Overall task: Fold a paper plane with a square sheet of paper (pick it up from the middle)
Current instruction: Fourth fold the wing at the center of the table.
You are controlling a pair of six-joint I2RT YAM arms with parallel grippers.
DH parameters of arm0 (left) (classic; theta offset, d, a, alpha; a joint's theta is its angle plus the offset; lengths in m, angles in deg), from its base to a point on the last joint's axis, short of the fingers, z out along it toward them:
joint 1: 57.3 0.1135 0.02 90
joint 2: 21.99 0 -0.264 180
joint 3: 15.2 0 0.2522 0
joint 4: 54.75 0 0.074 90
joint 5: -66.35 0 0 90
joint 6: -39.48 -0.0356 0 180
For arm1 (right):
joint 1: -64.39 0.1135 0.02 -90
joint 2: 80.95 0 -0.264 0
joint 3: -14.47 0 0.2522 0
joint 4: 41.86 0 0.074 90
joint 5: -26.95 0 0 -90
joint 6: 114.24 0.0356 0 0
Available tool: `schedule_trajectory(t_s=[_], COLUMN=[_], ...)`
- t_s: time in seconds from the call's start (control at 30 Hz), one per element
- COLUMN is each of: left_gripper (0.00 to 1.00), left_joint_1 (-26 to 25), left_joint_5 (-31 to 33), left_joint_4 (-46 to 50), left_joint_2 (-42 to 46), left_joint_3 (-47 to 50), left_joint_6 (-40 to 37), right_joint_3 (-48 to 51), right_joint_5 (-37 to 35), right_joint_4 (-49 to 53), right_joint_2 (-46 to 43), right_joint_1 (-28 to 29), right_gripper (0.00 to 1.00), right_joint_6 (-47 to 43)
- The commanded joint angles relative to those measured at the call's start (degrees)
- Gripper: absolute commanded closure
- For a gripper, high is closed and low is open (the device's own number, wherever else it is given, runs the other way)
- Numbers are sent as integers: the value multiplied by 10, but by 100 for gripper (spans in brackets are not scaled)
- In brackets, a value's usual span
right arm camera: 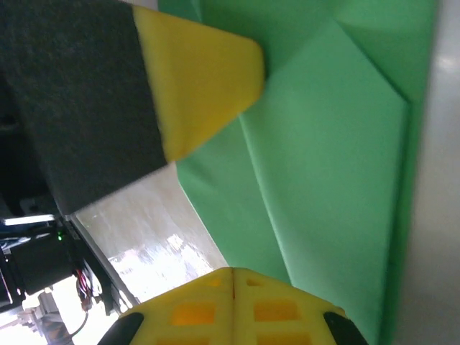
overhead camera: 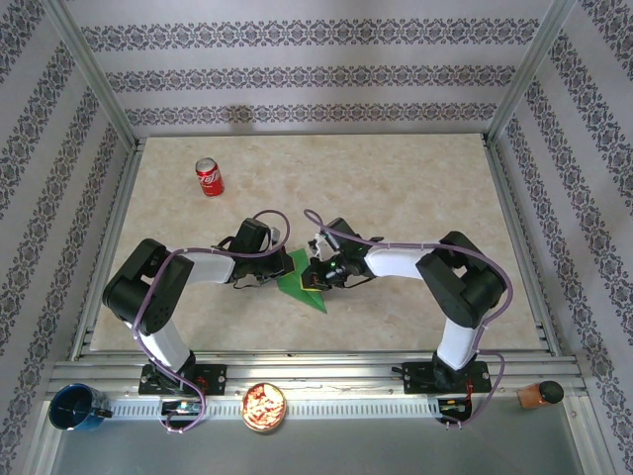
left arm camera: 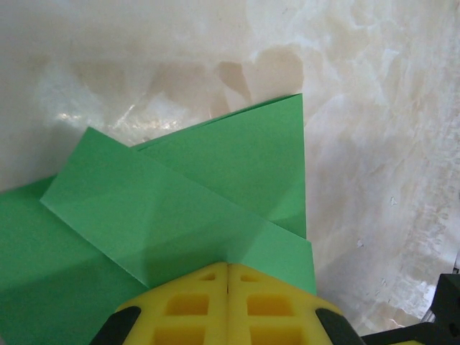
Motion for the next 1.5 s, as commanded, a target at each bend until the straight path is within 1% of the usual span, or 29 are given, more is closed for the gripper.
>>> schedule_trajectory(t_s=[0.0,0.07,0.2,0.33,0.43,0.53,0.6,0.7,0.97,1.17,1.3,1.47], left_gripper=[100,100,100,100,100,100,100,100,100,100,100,100], left_joint_1=[8,8,8,10,12,12,11,12,12,12,14,20], left_joint_5=[22,20,22,28,30,38,37,31,28,32,37,43], left_joint_4=[27,21,17,15,13,14,11,1,-4,2,7,20], left_joint_2=[-6,-7,-6,-6,-3,0,0,-3,-8,-7,-6,-4], left_joint_3=[15,17,22,25,28,30,32,33,32,29,25,20], left_joint_6=[-11,-8,-5,-2,1,1,1,6,13,10,10,8], right_joint_3=[-22,-24,-13,37,71,82,87,67,9,9,42,118], right_joint_5=[-32,-51,-54,-50,-40,-72,-102,-115,-98,-88,-92,-79], right_joint_4=[-28,-29,-29,-36,-48,-56,-94,-110,-121,-129,-115,-112], right_joint_2=[35,43,36,17,-12,-49,-68,-56,25,25,21,-27], right_joint_1=[10,13,14,12,16,16,18,19,22,29,30,32], right_gripper=[100,100,100,100,100,100,100,100,100,99,99,98], right_joint_6=[36,36,33,33,40,66,97,118,129,127,120,112])
